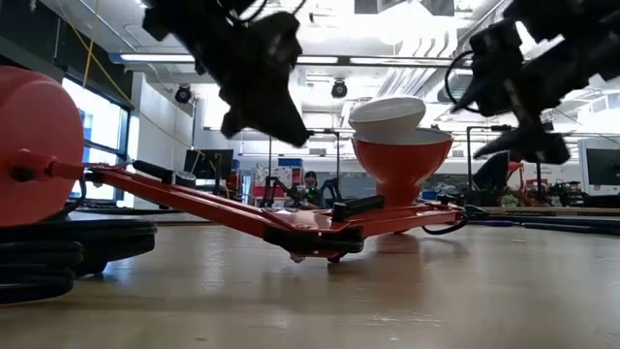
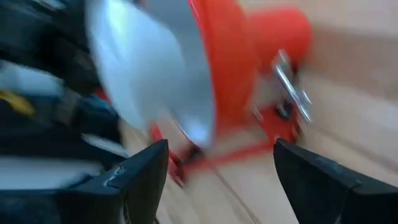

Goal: Screw lightbulb
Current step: Insert the lightbulb into the red lamp

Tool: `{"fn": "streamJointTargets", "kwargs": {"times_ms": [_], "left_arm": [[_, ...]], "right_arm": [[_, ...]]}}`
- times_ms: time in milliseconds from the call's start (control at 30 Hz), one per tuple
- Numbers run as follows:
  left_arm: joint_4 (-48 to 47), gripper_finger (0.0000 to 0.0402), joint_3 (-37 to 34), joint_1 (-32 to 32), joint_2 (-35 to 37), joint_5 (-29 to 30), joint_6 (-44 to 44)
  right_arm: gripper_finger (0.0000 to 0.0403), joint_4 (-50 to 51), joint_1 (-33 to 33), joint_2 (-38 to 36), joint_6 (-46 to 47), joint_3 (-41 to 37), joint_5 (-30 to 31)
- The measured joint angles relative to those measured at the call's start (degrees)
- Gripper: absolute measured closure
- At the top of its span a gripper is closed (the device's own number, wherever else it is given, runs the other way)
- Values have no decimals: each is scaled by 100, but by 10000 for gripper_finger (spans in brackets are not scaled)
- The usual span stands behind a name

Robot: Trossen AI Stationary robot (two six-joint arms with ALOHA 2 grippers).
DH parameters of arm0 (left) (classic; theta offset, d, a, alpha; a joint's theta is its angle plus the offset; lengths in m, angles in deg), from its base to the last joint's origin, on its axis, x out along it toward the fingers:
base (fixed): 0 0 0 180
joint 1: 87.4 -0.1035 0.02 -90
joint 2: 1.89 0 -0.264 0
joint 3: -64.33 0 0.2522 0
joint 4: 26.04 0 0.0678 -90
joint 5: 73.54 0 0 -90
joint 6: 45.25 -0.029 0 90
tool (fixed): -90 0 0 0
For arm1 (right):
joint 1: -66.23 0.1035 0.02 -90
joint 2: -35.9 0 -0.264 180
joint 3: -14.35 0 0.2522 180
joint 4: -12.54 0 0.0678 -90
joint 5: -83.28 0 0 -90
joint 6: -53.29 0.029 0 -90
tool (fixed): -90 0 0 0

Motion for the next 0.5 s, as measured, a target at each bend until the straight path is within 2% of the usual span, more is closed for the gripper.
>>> {"fn": "streamJointTargets", "kwargs": {"times_ms": [100, 267, 367, 500], "left_arm": [[-31, 316, 0, -178, -66, -166, 393], [-39, 253, 0, -456, -89, -170, 454], [-8, 232, 0, -602, -87, -165, 544], [-10, 223, 0, -724, -87, -161, 578]], "right_arm": [[121, -615, 0, -314, 31, -263, 325], [121, -177, -43, -322, -3, -321, 661], [122, -295, -77, -166, -89, -312, 933], [132, -662, -83, 32, -156, -312, 1060]]}}
